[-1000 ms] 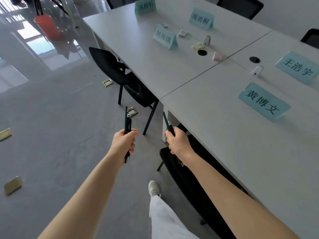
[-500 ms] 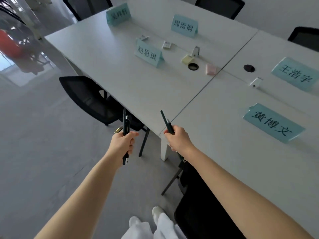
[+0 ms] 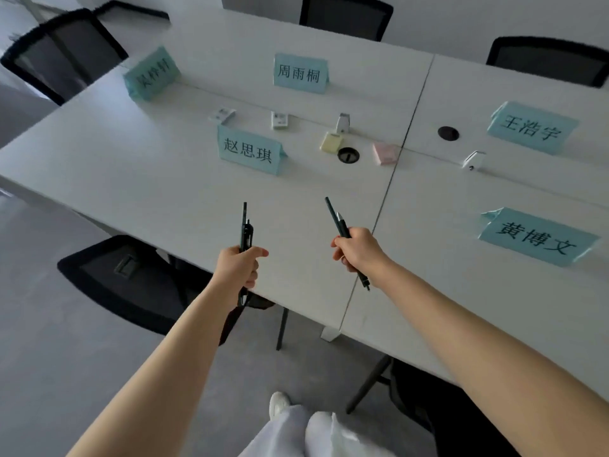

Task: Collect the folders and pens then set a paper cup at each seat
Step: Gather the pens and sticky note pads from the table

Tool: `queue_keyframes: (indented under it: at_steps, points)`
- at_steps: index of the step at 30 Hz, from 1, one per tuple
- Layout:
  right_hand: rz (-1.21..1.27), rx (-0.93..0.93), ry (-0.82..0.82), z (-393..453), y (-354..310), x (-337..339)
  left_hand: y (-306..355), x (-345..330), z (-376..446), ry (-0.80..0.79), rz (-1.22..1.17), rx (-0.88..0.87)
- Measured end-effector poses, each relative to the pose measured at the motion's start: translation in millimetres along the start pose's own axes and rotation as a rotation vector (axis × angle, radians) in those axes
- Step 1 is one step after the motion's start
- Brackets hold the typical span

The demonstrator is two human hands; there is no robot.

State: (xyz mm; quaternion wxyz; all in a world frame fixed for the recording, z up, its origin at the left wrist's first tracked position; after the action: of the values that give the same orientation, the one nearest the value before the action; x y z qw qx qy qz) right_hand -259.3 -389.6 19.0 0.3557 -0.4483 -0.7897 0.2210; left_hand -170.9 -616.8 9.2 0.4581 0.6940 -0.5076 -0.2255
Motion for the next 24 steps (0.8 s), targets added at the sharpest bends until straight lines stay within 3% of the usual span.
queue_keyframes:
  at_steps: [11,17,24]
  points:
    - [-0.031,-0.020,0.325,115.2,-86.1,67.8,121.8,-73.8,163.0,-0.072,0.324,-0.194]
    - [-0.139,-0.055,0.348,194.6,-125.8,108.5,175.2,-134.5,241.9,-0.048,0.519,-0.264]
    - [-0.315,-0.148,0.407,295.8,-134.2,149.3,181.9,-194.5,333.4,-0.059,0.757,-0.276]
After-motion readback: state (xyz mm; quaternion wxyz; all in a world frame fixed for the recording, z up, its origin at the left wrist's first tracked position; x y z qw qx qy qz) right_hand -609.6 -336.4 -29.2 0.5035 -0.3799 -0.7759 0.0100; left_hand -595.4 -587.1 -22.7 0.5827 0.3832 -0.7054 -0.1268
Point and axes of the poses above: each hand's wrist, its own z-axis towards the middle knuckle, its own x-axis out of the back of the hand, y = z × x, the point moved 7 cm from there along z, towards the middle knuckle, and after that the axes turned 9 degrees about -x, right-handed, at the moved point
